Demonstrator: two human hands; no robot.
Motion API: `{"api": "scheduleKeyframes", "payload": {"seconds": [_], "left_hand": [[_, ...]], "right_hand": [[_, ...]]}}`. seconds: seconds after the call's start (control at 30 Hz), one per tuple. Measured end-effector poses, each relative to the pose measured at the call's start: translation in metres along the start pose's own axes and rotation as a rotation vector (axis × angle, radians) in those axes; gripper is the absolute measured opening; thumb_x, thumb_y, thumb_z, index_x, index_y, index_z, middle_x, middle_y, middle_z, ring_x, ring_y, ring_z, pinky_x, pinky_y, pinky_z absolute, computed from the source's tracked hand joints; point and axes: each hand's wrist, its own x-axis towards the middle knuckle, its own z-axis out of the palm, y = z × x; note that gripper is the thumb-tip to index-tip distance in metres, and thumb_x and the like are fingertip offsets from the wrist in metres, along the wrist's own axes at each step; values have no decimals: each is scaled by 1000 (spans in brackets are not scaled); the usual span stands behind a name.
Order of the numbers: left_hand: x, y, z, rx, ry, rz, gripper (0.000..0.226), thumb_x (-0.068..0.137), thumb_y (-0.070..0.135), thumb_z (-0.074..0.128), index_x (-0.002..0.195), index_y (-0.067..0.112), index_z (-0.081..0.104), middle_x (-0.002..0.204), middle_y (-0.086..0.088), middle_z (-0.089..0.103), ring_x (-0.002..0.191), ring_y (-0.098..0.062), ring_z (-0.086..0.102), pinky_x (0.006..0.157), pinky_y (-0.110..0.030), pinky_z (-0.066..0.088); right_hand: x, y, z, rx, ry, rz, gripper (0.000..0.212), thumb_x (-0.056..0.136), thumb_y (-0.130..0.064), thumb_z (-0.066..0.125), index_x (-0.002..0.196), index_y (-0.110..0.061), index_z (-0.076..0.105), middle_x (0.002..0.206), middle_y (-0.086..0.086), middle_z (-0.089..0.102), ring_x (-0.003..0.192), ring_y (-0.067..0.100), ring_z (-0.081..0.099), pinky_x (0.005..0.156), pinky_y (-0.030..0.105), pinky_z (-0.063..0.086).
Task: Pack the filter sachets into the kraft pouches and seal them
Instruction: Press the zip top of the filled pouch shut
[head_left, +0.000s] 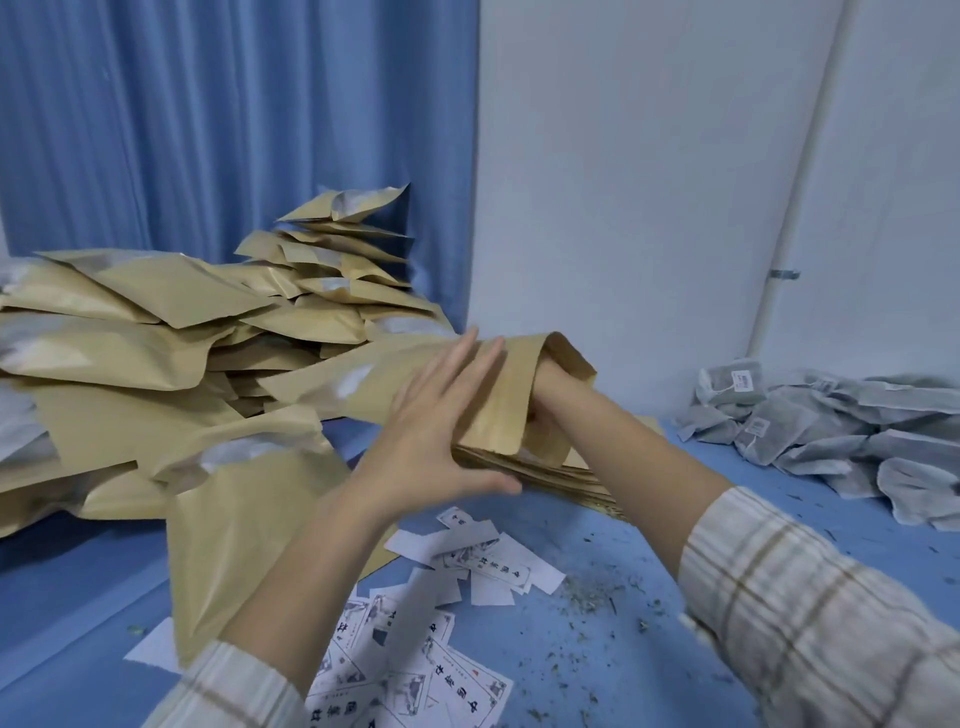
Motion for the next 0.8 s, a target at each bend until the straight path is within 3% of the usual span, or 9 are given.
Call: {"api": "scheduleKeyframes", "payload": {"seconds": [0.1,0.17,0.27,0.4,0.5,0.57,0.67,0.7,0.8], "left_hand": [[9,-1,1,-79,195,37,73,80,15,75,143,22,38,149,4,37,139,-11,33,113,-36,29],[12,-4,-1,-251,261,-36,60,83,8,69,136,28,48,136,14,52,127,0,45,107,-24,36],[13,-6,-10,-414,270,-180,40,86,19,66,109,51,57,96,40,62,94,23,52,80,0,36],[17,1,-16,-504,281,-184,8,83,41,60,87,48,62,79,35,64,78,16,56,70,-6,40],[21,11,-17,-557,328,-130,18,89,31,60,80,45,64,74,31,65,73,14,55,67,-5,39],[24,14,-18,-556,316,-130,28,90,26,58,73,47,65,69,30,64,70,14,55,65,-4,38],[25,12,-24,-576,341,-189,31,92,22,57,64,34,64,56,26,59,57,12,53,55,-3,37],[26,10,-28,-608,361,-218,25,92,22,58,70,32,65,58,27,61,58,12,55,54,-3,38],[31,8,-37,-683,396,-272,13,89,24,62,77,27,66,62,25,65,60,12,59,53,-3,41]], "right_hand": [[-7,-11,-11,42,83,-69,24,93,-12,48,69,-12,50,62,3,57,54,14,54,50,20,44],[-11,-7,-21,-85,187,-242,9,88,-18,54,85,-11,60,73,-3,63,65,12,58,50,16,41],[-19,-9,-44,-493,90,-510,13,83,-30,62,95,-35,63,84,-23,55,84,5,49,63,4,35],[-25,-17,-52,-756,-71,-555,28,83,-16,54,78,-42,63,104,-12,62,97,13,53,80,23,43],[-23,-17,-46,-673,28,-366,16,89,-32,48,91,-32,64,96,-11,58,95,13,50,82,25,39],[-19,-10,-42,-736,-72,-234,10,93,-30,47,87,-28,55,91,-8,50,97,12,43,84,23,32],[-24,-12,-44,-655,-247,-230,34,99,-35,39,132,-31,44,132,-6,41,125,12,31,99,25,21],[-28,-17,-48,-601,-248,-267,34,99,-37,36,131,-34,45,129,-9,41,123,10,32,96,22,21],[-37,-32,-66,-564,-125,-510,24,94,-25,46,82,-37,62,84,-23,55,89,2,49,72,9,34]]}}
